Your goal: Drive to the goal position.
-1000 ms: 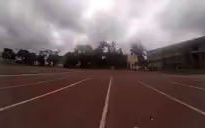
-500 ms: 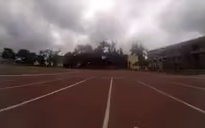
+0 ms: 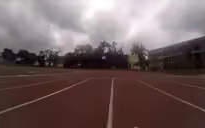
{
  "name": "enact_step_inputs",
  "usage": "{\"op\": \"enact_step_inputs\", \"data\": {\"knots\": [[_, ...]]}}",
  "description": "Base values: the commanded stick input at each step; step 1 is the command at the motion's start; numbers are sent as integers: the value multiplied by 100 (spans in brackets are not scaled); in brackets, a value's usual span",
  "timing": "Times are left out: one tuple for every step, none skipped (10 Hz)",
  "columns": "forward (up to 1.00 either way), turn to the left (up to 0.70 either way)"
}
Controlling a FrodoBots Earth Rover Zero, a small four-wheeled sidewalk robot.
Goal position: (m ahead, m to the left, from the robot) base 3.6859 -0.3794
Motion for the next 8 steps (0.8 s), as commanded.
{"op": "enact_step_inputs", "data": {"knots": [[70, 0], [70, 0], [70, 0], [70, 0], [70, 0], [70, 0], [70, 0], [70, 0]]}}
